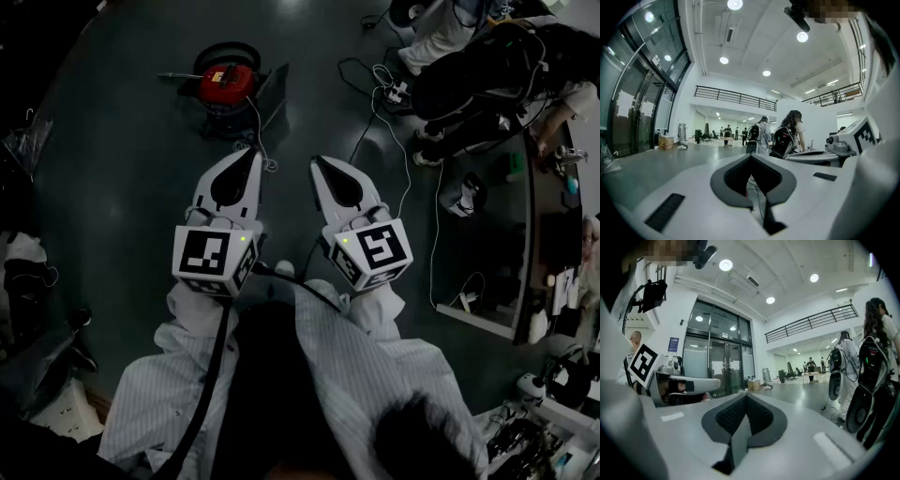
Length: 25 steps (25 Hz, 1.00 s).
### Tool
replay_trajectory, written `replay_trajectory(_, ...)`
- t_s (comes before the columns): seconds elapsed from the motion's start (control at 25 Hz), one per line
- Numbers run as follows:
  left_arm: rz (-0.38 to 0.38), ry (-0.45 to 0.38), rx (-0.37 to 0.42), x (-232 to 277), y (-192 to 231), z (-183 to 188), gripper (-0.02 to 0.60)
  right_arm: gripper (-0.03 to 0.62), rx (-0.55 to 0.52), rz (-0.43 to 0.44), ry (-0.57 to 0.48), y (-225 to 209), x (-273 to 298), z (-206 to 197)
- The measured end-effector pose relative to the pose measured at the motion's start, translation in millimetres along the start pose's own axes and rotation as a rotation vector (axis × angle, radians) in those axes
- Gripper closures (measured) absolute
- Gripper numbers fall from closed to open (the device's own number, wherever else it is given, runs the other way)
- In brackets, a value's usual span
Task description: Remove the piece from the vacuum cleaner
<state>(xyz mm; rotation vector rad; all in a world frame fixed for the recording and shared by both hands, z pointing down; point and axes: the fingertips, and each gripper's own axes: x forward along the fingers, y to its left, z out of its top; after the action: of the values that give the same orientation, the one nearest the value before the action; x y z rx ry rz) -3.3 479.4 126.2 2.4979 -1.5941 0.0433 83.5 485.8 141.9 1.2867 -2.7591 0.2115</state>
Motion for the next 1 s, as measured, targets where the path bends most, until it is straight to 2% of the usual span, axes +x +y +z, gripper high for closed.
replay_trajectory(0.68,-0.006,0.057,0.009,43,-7,-17,0.578,0.592,0.042,-0.011,0.005,-36,3,-11)
replay_trajectory(0.84,-0.009,0.083,0.008,74,2,-26,0.578,0.592,0.073,-0.028,0.024,-61,22,-22)
replay_trajectory(1.0,-0.011,0.108,0.014,132,21,-35,0.578,0.592,0.101,-0.025,0.036,-103,62,-29)
